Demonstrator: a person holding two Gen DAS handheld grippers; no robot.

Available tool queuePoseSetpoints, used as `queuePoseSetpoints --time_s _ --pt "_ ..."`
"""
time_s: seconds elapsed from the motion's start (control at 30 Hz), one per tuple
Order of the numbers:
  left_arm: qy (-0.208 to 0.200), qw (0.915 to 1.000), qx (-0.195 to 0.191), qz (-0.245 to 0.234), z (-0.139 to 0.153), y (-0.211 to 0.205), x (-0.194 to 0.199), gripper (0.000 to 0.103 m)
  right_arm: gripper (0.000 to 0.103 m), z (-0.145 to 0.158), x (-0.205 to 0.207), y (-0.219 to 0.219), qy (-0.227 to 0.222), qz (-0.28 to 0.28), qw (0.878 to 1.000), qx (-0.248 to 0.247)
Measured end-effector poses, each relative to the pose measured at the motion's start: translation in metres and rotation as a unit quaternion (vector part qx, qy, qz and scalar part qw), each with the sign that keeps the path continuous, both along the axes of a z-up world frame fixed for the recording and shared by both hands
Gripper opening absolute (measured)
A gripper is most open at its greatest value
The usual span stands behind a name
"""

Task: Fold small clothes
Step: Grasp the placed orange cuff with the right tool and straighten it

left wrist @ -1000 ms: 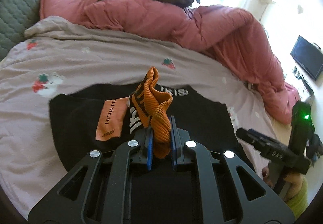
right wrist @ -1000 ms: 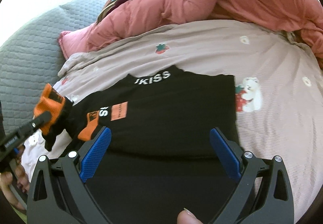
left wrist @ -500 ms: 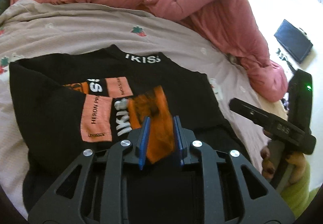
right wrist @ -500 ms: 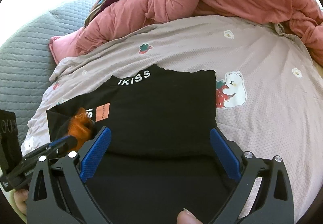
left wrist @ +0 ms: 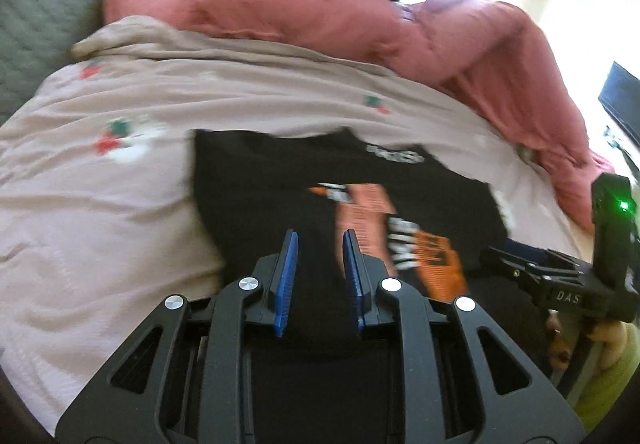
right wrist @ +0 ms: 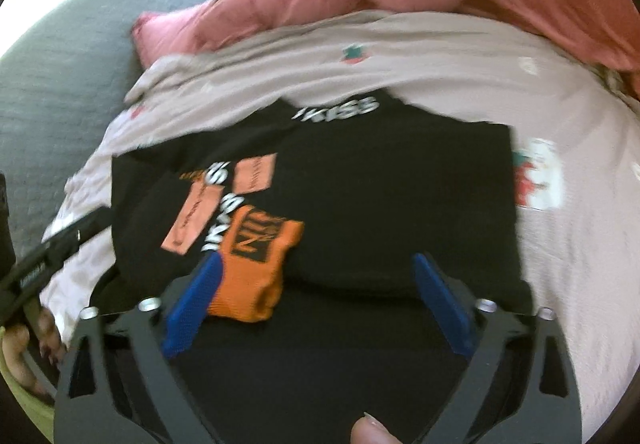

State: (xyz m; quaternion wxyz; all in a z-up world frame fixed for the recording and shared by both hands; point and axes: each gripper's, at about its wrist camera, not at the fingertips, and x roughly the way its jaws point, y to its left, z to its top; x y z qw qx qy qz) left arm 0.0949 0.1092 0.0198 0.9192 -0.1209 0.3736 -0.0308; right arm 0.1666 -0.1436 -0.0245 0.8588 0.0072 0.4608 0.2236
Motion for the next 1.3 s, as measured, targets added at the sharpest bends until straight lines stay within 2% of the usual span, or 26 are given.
queuePoseSetpoints --time_s 0.03,0.07,0.1,0.17,0.23,0.3,0.37,0.53,0.7,0.83,1.07,1.3 --pt "-0.002 0.9999 0.013 0.010 -0.001 0.007 -0.003 0.016 0.078 -0.005 0.004 0.009 0.008 0.012 1.000 -0.003" --pt "-0.003 0.9997 0.020 0.015 -0.002 0.010 -0.004 0.021 0.078 -0.008 0.008 0.016 0.013 0.015 1.000 -0.010" --pt "-0.002 0.9996 0.023 0.018 -0.005 0.015 -0.006 0.026 0.077 -0.012 0.011 0.021 0.016 0.016 1.000 -0.016" --pt "-0.002 0.9996 0.017 0.021 -0.009 0.022 -0.010 0.027 0.073 -0.024 0.019 0.030 0.030 0.018 0.999 -0.023" --pt "-0.003 0.9995 0.016 0.026 -0.012 0.029 -0.012 0.027 0.050 -0.034 0.023 0.037 0.045 0.024 0.999 -0.013" --pt "-0.006 0.9994 0.014 0.031 -0.014 0.033 -0.013 0.029 0.035 -0.032 0.020 0.043 0.035 0.036 0.999 -0.008" --pt "-0.007 0.9995 0.001 0.031 -0.017 0.037 -0.013 0.030 0.008 -0.025 0.016 0.043 0.025 0.042 0.999 0.002" --pt "-0.015 0.9993 -0.016 0.031 -0.017 0.041 -0.015 0.032 0.007 0.010 0.012 0.036 -0.017 0.040 0.999 0.032" --pt "-0.015 0.9993 -0.013 0.031 -0.016 0.040 -0.015 0.032 0.007 0.054 0.013 0.010 -0.079 0.007 0.996 0.027" --pt "-0.015 0.9994 -0.011 0.030 -0.016 0.039 -0.016 0.032 0.007 0.070 0.021 -0.019 -0.103 -0.025 0.994 0.026" --pt "-0.012 0.9995 -0.007 0.029 -0.017 0.038 -0.015 0.032 0.007 0.065 0.036 -0.053 -0.116 -0.077 0.990 -0.012" --pt "-0.007 0.9997 0.001 0.021 -0.014 0.030 -0.009 0.032 0.007 0.039 0.045 -0.063 -0.094 -0.100 0.990 -0.043"
